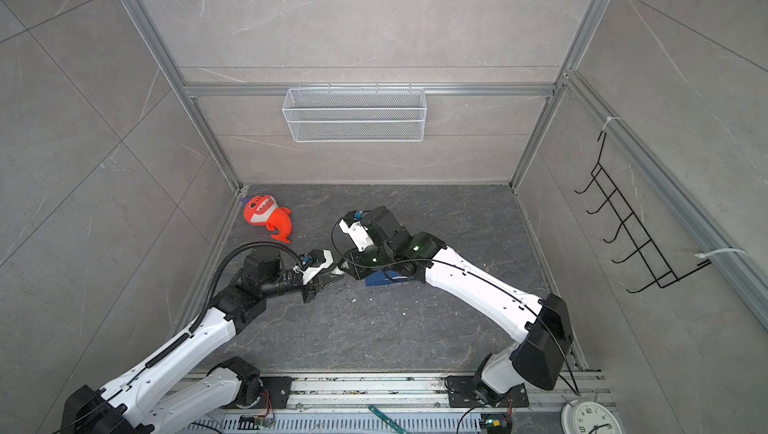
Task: Place the letter into the envelope and seal it
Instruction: 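Grip the glue stick cap with the right gripper and pull it off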
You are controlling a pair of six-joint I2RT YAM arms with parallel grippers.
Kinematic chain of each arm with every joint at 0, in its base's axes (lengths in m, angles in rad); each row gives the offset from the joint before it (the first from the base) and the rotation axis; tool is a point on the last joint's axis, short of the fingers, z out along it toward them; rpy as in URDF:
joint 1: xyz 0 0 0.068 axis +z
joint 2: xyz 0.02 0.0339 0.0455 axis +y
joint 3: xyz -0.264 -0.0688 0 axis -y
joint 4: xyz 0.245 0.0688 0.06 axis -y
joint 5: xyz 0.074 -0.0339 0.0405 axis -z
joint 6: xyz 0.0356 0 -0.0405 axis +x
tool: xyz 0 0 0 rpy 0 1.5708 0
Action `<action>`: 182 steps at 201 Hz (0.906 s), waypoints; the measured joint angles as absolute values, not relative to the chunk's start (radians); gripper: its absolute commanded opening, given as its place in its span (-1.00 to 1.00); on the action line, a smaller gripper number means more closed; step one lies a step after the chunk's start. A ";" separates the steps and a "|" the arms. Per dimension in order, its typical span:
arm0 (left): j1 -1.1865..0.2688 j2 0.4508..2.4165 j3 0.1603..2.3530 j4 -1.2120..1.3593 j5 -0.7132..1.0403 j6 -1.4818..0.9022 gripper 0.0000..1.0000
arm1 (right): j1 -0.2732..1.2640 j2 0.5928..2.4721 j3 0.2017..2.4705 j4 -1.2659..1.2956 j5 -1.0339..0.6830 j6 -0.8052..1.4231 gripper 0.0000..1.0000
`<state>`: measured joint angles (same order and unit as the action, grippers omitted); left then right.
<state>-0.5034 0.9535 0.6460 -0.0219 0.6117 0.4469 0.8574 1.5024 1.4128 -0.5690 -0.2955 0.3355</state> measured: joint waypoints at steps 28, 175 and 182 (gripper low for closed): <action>-0.513 0.967 0.673 -0.021 0.625 0.455 -1.00 | 0.857 1.470 1.414 -0.585 -0.280 0.316 -0.96; -0.530 1.005 0.727 0.026 0.689 0.465 -1.00 | 0.796 1.398 1.414 -0.625 -0.363 0.247 -1.00; -0.530 1.005 0.728 0.014 0.689 0.465 -1.00 | 0.794 1.396 1.414 -0.626 -0.363 0.233 -1.00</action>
